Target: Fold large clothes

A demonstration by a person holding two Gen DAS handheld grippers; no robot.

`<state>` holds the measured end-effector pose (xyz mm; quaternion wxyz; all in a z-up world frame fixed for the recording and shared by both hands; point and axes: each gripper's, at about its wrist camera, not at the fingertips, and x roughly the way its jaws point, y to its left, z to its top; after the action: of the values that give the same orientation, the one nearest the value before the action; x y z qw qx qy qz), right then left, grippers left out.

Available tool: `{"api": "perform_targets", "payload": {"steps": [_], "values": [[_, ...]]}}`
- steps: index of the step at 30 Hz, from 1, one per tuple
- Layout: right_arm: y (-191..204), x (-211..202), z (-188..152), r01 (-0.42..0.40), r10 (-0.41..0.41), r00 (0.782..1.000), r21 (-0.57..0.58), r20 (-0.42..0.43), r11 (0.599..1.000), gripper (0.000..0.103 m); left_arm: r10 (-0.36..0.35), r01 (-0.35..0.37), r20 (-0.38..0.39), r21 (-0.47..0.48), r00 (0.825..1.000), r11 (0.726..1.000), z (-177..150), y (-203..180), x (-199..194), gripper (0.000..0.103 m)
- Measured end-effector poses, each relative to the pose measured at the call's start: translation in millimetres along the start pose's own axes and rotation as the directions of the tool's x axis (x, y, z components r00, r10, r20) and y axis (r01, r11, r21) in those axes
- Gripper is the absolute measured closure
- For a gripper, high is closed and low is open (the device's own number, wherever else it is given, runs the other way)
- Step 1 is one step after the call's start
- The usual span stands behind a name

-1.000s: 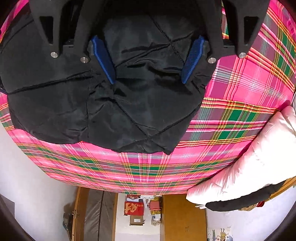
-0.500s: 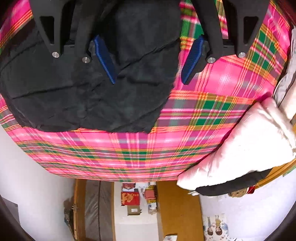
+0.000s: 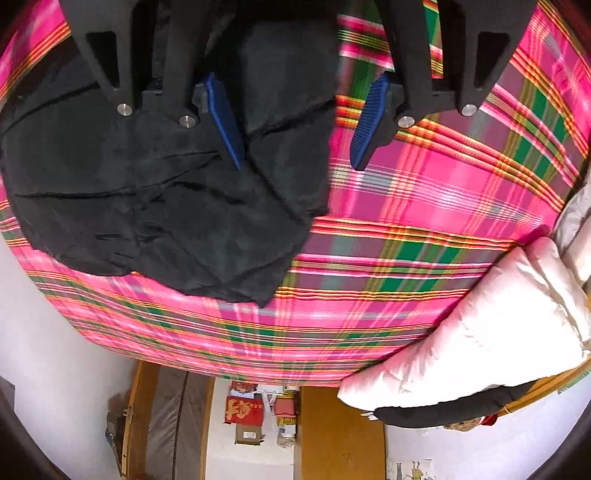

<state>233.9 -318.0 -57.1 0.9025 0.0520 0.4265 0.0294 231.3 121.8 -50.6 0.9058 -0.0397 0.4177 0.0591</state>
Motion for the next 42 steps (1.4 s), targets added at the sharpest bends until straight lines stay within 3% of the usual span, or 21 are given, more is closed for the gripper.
{"api": "perform_targets", "payload": {"steps": [4, 12, 23, 29, 33, 42], "values": [[-12, 20, -6, -0.021, 0.022, 0.999, 0.038, -0.043, 0.999, 0.039, -0.071, 0.066, -0.074, -0.06, 0.995, 0.996, -8, 17, 23, 0.039], [-22, 46, 0, -0.053, 0.059, 0.996, 0.082, -0.067, 0.995, 0.038, -0.128, 0.121, -0.104, -0.069, 0.986, 0.99, -7, 13, 51, 0.035], [-40, 81, 6, -0.187, 0.214, 0.968, 0.194, -0.133, 0.963, 0.034, -0.33, 0.288, -0.137, -0.257, 0.934, 0.922, -13, 33, 86, 0.027], [-37, 90, 8, -0.213, 0.243, 0.961, 0.201, -0.133, 0.956, 0.032, -0.357, 0.317, -0.133, -0.256, 0.924, 0.913, -12, 28, 93, 0.026], [-37, 84, 6, -0.229, 0.258, 0.957, 0.196, -0.136, 0.953, 0.039, -0.376, 0.328, -0.147, -0.272, 0.915, 0.905, -15, 26, 93, 0.026], [-37, 96, 10, -0.264, 0.297, 0.944, 0.21, -0.141, 0.941, 0.043, -0.404, 0.361, -0.14, -0.259, 0.904, 0.896, -11, 21, 103, 0.026]]}}
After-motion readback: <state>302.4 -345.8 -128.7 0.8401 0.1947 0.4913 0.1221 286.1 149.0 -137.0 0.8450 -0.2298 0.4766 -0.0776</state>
